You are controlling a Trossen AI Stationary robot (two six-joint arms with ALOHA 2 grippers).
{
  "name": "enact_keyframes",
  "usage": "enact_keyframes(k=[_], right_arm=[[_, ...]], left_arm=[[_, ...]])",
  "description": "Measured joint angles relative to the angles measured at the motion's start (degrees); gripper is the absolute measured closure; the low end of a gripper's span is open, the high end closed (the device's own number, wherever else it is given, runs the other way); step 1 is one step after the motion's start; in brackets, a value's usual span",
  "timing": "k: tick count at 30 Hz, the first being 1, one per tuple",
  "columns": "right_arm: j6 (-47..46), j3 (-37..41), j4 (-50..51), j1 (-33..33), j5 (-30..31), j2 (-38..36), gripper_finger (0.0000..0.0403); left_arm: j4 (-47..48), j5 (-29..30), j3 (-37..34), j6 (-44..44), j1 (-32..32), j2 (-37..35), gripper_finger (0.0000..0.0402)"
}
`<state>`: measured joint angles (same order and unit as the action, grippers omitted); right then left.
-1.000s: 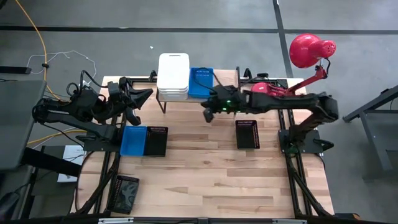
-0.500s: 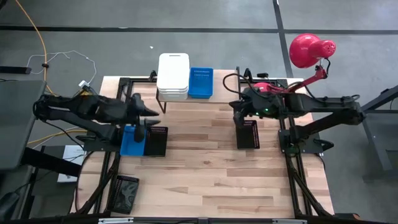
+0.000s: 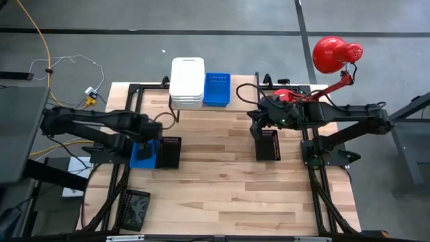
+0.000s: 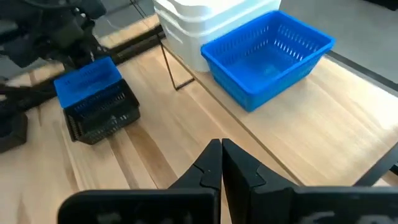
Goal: Stack baskets on shelf by color
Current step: Stack the blue bin on top of the blue bins on the shelf
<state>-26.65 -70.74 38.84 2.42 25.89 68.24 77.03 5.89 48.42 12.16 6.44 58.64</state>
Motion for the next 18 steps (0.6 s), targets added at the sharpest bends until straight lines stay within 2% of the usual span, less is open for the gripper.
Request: enact_keyframes(k=[6,11,18], right_arm=[[0.13,0.00,-0.01,0.00,-1.56,0.25,0.0403],[1.01,0.00,-0.05,0.00,-1.92,0.20,0.0403],[1.22,0.00,-0.03,0.00,-1.90,0.20,0.0403]], left_arm=[[-5.07,3.68,-2.22,-9.85,5.55,6.29,0.0166],[-7.02,4.19,-2.17,-19.49,9.51,11.64,0.0165],[-6.62,3.42,-3.44,-27.47,15.14,17.36,0.0165]])
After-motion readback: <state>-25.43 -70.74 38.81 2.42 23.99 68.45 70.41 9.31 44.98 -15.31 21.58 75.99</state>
